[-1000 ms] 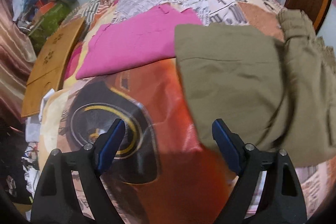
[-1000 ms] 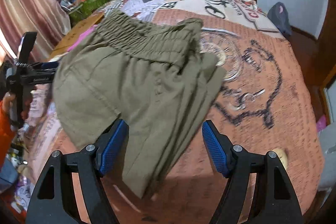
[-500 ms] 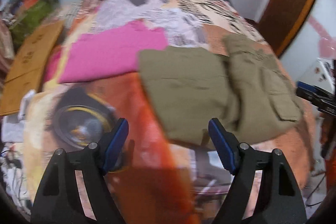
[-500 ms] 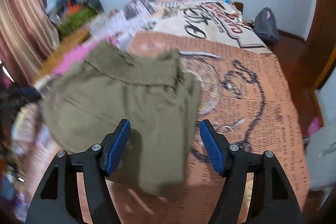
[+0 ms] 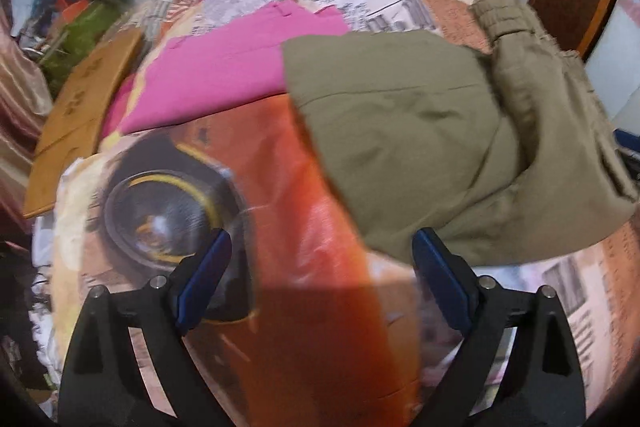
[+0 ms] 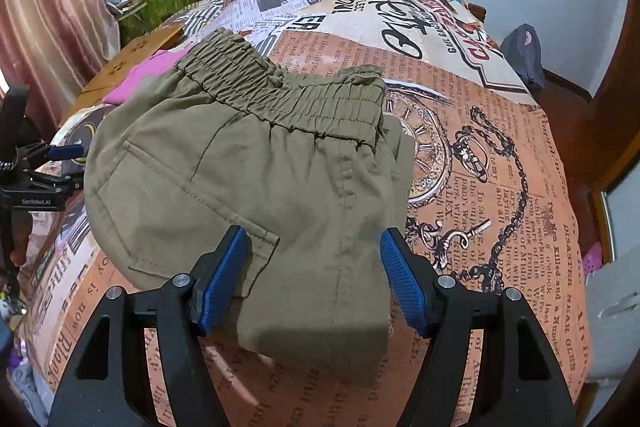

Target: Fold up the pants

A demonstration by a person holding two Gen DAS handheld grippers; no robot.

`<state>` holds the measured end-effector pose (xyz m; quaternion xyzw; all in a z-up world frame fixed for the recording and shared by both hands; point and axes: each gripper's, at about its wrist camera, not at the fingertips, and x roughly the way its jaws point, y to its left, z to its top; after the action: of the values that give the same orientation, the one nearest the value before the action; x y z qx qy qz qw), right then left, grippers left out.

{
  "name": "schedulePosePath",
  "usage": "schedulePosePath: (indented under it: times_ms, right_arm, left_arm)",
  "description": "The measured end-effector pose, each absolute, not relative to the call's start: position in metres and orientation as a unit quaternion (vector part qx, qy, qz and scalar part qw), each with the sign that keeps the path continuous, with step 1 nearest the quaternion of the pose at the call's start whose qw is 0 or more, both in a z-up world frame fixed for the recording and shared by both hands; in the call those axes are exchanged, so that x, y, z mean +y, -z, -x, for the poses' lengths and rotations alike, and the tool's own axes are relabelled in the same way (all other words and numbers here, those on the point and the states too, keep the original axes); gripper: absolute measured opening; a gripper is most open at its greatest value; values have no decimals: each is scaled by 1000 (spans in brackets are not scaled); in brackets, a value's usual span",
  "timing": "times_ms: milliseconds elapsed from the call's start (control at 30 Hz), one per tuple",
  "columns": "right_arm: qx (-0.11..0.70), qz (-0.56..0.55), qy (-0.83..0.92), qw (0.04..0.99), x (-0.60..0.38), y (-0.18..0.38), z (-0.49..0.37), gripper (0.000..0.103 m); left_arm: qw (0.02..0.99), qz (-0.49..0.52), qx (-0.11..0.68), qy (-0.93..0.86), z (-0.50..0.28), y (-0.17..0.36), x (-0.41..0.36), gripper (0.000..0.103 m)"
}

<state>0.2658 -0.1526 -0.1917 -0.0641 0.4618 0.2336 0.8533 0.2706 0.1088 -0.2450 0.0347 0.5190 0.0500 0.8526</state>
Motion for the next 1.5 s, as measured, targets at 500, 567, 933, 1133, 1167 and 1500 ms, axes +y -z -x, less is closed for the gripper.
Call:
schedulePosePath:
  times_ms: [500, 567, 933, 1133, 1167, 1500]
  right_arm:
    - [425, 24, -215, 879, -168, 168, -283, 66]
    - [430, 21, -214, 877, -171, 171, -289, 66]
    - [487, -2, -236, 841, -175, 208, -307, 64]
    - [477, 21, -243, 845, -168, 204, -298, 52]
    - [476, 25, -243, 845, -168, 203, -298, 52]
    - [476, 22, -239, 846, -168, 203, -297, 52]
  left_arm:
    - [879, 85, 468, -1, -323, 199, 152, 68]
    - [874, 84, 478, -6, -342, 212, 156, 68]
    - [851, 94, 516, 38, -379, 247, 141, 12]
    - [868, 28, 496, -7, -377, 241, 128, 3]
    - [870, 15, 493, -16, -376, 241, 125, 3]
    - [837, 35, 538, -87, -388, 269, 171, 0]
